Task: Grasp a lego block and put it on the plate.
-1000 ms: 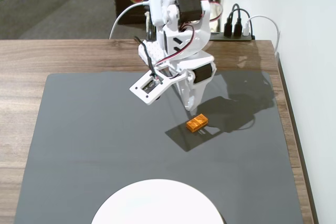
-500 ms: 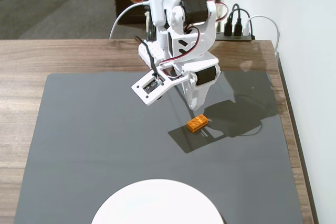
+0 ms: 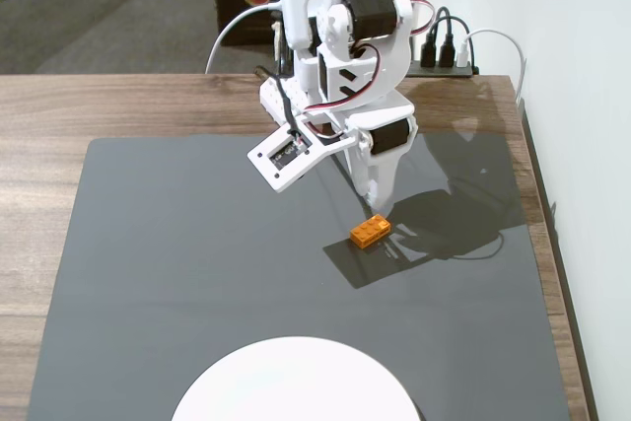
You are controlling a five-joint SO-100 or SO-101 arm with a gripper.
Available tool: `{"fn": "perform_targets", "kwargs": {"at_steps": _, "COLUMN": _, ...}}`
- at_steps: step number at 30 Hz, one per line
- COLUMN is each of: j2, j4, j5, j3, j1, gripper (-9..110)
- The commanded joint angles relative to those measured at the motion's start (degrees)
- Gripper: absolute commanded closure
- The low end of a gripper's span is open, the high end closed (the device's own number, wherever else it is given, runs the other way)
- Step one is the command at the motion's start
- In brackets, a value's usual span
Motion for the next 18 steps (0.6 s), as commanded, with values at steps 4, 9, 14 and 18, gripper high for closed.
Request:
{"fn": "perform_targets", "kwargs": {"at_steps": 4, "j2": -0.6, "j4": 2.5, "j5": -1.2, "j3": -2.5, "j1": -0.3, "gripper": 68}}
{"fn": "perform_targets", "kwargs": {"at_steps": 9, "j2": -1.2, "j4": 4.6, "j5": -3.6, "j3": -3.3, "j1": -0.1, "gripper": 60}}
{"fn": "perform_targets", "kwargs": {"at_steps": 14, "j2": -2.7, "j4": 6.6, "j5": -6.0, "j3": -5.4, "j1": 0.4, "gripper": 58}}
{"fn": "perform_targets", "kwargs": {"at_steps": 18, "j2": -3.6, "j4": 6.9, "j5": -8.3, "j3": -6.0, "j1": 1.0, "gripper": 58}}
